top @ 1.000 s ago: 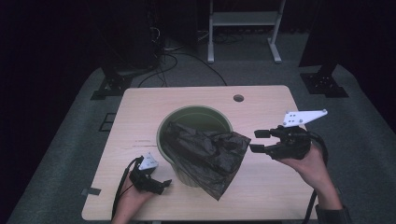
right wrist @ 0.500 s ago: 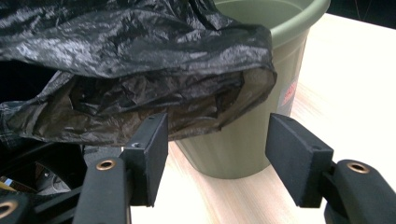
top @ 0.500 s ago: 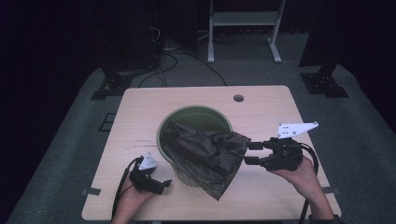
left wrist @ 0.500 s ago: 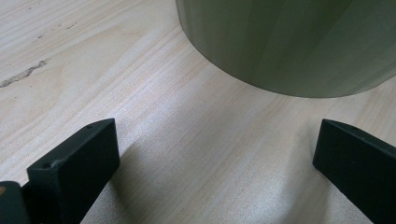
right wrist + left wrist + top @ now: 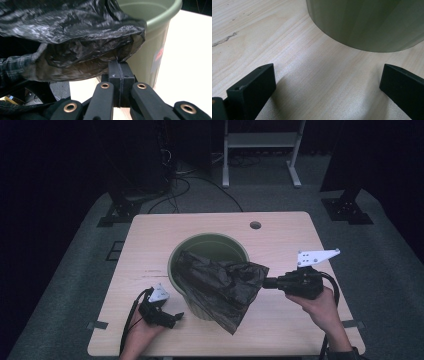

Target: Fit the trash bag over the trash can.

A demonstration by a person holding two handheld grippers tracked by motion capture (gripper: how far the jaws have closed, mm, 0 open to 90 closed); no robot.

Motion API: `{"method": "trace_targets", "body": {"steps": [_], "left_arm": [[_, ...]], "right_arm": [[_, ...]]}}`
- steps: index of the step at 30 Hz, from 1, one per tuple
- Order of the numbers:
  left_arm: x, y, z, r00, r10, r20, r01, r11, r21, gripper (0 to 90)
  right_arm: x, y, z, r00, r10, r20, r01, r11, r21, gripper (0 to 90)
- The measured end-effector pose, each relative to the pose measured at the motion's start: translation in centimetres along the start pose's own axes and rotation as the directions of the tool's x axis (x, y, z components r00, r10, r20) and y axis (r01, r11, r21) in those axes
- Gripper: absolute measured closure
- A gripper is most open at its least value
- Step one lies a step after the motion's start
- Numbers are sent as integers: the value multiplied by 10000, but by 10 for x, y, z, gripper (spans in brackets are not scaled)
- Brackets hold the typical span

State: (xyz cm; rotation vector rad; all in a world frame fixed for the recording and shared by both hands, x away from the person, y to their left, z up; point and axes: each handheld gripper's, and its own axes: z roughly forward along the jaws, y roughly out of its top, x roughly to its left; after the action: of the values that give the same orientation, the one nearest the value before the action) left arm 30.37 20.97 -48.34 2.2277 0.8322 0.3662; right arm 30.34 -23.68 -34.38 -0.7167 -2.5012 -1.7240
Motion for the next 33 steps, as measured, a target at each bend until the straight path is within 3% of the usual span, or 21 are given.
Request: {"method": "trace_targets", "body": {"steps": [6, 13, 19, 24, 33], "left_arm": [[0, 0, 0, 10000, 3, 1, -3, 10000, -3, 0], [0, 0, 0, 10000, 19, 6, -19, 10000, -8, 0], [0, -1, -3, 10000, 36, 73, -36, 10000, 11, 0], [1, 2, -21, 9997, -15, 223, 27, 9986, -533, 0], [4, 8, -42, 9992, 70, 382, -34, 9957, -927, 0]], "right_arm": [[2, 20, -10, 9994, -315, 165, 320, 9991, -288, 899], [-5, 48, -8, 9976, -419, 557, 435, 9987, -274, 899], [-17, 68, 6, 9959, -496, 753, 505, 9987, -96, 899], [-30, 81, 21, 9936, -416, 1046, 412, 9991, 65, 899], [-46, 91, 37, 9918, -280, 1246, 269, 9996, 107, 899]]}}
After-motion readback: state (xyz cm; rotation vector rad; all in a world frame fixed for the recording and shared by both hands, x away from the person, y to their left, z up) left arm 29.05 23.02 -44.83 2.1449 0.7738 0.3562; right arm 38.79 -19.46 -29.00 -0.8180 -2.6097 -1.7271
